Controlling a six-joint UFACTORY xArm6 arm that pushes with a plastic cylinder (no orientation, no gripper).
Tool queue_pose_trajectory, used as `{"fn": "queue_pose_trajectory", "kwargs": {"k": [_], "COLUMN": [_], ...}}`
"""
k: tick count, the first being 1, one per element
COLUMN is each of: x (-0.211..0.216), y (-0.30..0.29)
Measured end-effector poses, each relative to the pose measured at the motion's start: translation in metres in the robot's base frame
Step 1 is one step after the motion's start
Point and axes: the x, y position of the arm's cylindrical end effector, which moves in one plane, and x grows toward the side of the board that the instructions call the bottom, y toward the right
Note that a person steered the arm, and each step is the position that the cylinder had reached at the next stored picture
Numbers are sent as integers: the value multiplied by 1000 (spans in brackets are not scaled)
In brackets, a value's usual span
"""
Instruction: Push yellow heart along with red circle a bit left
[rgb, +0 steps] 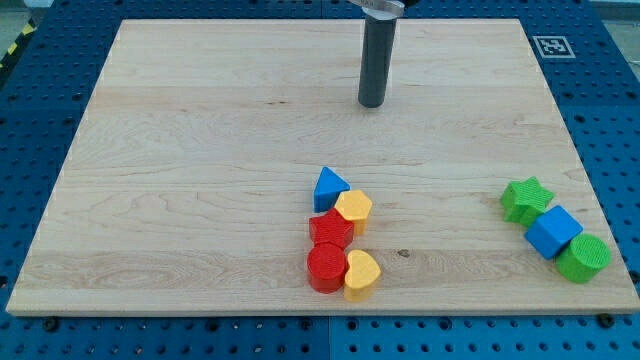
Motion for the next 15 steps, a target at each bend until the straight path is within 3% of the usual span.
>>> {"fn": "queue_pose_trajectory", "kwargs": {"k": [7,8,15], "x": [-20,-3,244], "y": [0,0,34]}}
